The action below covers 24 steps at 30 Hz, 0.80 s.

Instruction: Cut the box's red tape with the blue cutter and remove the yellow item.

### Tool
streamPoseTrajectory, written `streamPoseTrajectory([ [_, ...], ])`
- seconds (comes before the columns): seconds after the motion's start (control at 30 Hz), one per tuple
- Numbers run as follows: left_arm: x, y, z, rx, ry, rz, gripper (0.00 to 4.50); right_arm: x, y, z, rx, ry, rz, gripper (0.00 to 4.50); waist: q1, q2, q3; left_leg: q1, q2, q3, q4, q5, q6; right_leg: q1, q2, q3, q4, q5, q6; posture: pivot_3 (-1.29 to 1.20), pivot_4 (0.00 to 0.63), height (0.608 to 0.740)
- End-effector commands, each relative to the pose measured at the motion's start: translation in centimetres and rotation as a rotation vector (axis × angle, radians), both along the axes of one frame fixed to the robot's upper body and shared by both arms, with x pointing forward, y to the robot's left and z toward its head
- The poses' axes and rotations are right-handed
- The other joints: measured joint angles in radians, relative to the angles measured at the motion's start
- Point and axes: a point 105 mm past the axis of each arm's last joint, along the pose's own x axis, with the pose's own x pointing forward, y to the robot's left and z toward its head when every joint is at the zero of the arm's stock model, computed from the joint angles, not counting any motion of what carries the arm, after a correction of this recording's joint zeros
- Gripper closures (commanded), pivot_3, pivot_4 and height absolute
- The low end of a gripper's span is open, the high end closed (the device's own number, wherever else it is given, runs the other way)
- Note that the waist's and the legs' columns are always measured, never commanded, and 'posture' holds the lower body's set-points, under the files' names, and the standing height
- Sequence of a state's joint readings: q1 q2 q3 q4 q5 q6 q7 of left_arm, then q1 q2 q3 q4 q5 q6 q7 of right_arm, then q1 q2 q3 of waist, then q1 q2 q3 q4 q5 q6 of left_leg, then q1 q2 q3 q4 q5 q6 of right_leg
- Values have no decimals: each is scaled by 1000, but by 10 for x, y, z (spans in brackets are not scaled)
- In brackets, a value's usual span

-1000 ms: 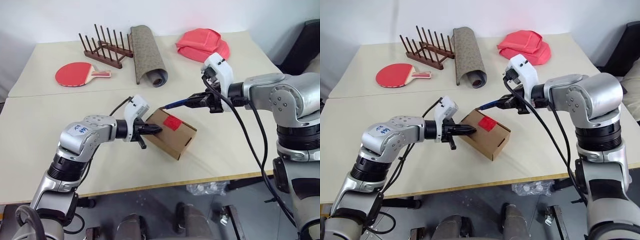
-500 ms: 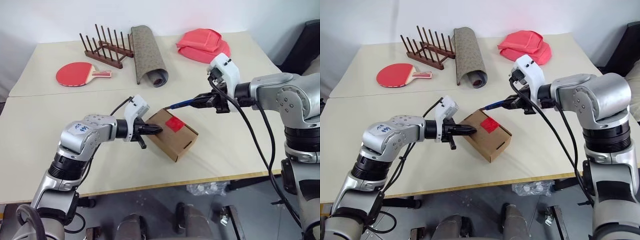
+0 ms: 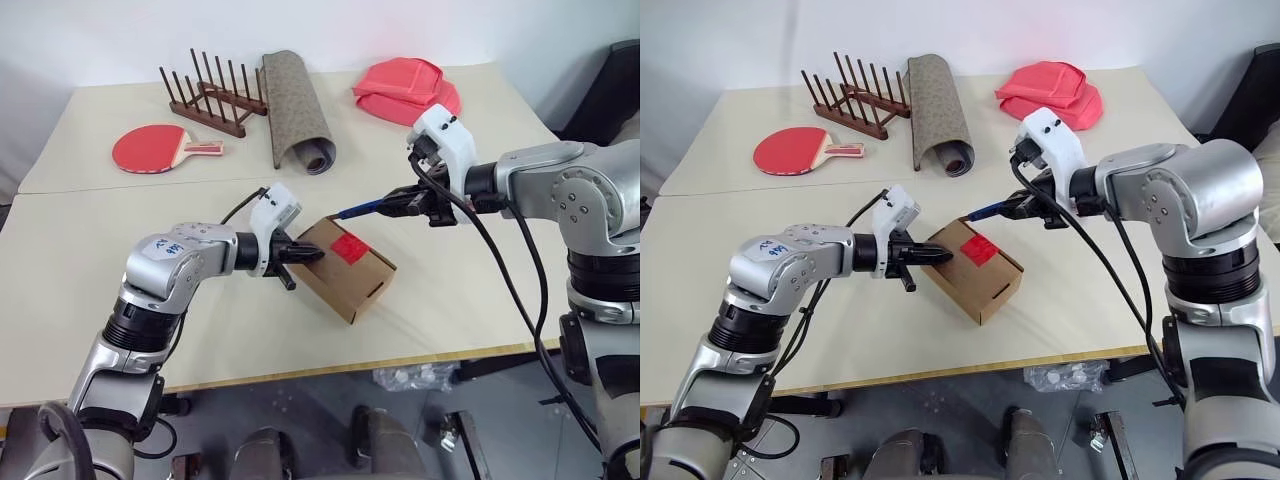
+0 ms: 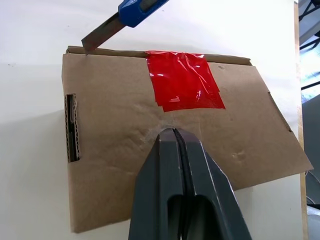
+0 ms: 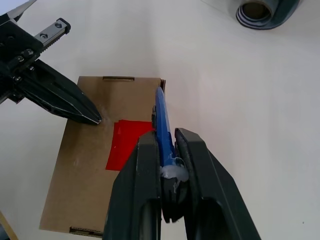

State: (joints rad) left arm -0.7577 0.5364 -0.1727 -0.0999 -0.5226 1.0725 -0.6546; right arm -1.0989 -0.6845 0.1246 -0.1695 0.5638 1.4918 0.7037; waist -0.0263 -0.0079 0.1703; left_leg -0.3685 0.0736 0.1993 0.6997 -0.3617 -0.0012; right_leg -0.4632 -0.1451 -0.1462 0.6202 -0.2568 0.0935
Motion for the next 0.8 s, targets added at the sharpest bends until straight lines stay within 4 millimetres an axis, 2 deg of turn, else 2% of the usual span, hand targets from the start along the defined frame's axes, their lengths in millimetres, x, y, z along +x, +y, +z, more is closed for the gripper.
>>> streamPoseTrajectory([
  [0.03, 2, 4, -8, 28, 16, 33, 4500, -5, 2, 2, -10, 6, -5, 4339, 0, 0, 0, 0, 0, 0, 0, 0, 0, 0, 0, 0, 0, 0, 0, 0, 150, 740],
  [0.27, 3, 4, -12, 29, 25, 44, 4500, -10, 2, 5, -25, 11, -21, 4339, 1, 0, 0, 0, 0, 0, 0, 0, 0, 0, 0, 0, 0, 0, 0, 0, 150, 740],
  [0.8, 3, 0, -16, 14, 39, 47, 4500, -5, -23, -3, -74, 35, -112, 4339, 4, 0, 0, 0, -1, 0, 1, 0, 0, 1, -1, 0, 1, 0, 0, 0, 150, 740],
])
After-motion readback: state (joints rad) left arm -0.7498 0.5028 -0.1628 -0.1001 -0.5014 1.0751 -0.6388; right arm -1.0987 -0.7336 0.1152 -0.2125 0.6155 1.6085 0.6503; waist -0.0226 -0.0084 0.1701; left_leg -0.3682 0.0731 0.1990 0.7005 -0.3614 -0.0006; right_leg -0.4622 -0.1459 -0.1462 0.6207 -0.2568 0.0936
